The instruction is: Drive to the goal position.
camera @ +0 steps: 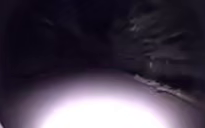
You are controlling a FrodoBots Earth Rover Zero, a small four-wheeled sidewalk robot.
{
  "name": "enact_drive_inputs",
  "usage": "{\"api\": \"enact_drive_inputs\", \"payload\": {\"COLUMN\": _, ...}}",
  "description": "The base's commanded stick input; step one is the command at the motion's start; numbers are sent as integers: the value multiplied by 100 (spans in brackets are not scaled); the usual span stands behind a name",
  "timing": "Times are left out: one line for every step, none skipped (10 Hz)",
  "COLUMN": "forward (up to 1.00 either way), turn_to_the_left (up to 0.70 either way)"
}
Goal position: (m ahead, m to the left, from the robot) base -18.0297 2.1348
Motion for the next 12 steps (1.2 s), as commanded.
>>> {"api": "enact_drive_inputs", "payload": {"forward": -100, "turn_to_the_left": 0}}
{"api": "enact_drive_inputs", "payload": {"forward": -100, "turn_to_the_left": 0}}
{"api": "enact_drive_inputs", "payload": {"forward": -100, "turn_to_the_left": 0}}
{"api": "enact_drive_inputs", "payload": {"forward": -100, "turn_to_the_left": 0}}
{"api": "enact_drive_inputs", "payload": {"forward": -100, "turn_to_the_left": 0}}
{"api": "enact_drive_inputs", "payload": {"forward": -100, "turn_to_the_left": 0}}
{"api": "enact_drive_inputs", "payload": {"forward": -100, "turn_to_the_left": 0}}
{"api": "enact_drive_inputs", "payload": {"forward": -100, "turn_to_the_left": 0}}
{"api": "enact_drive_inputs", "payload": {"forward": -100, "turn_to_the_left": 0}}
{"api": "enact_drive_inputs", "payload": {"forward": -100, "turn_to_the_left": 0}}
{"api": "enact_drive_inputs", "payload": {"forward": -100, "turn_to_the_left": 0}}
{"api": "enact_drive_inputs", "payload": {"forward": -100, "turn_to_the_left": -15}}
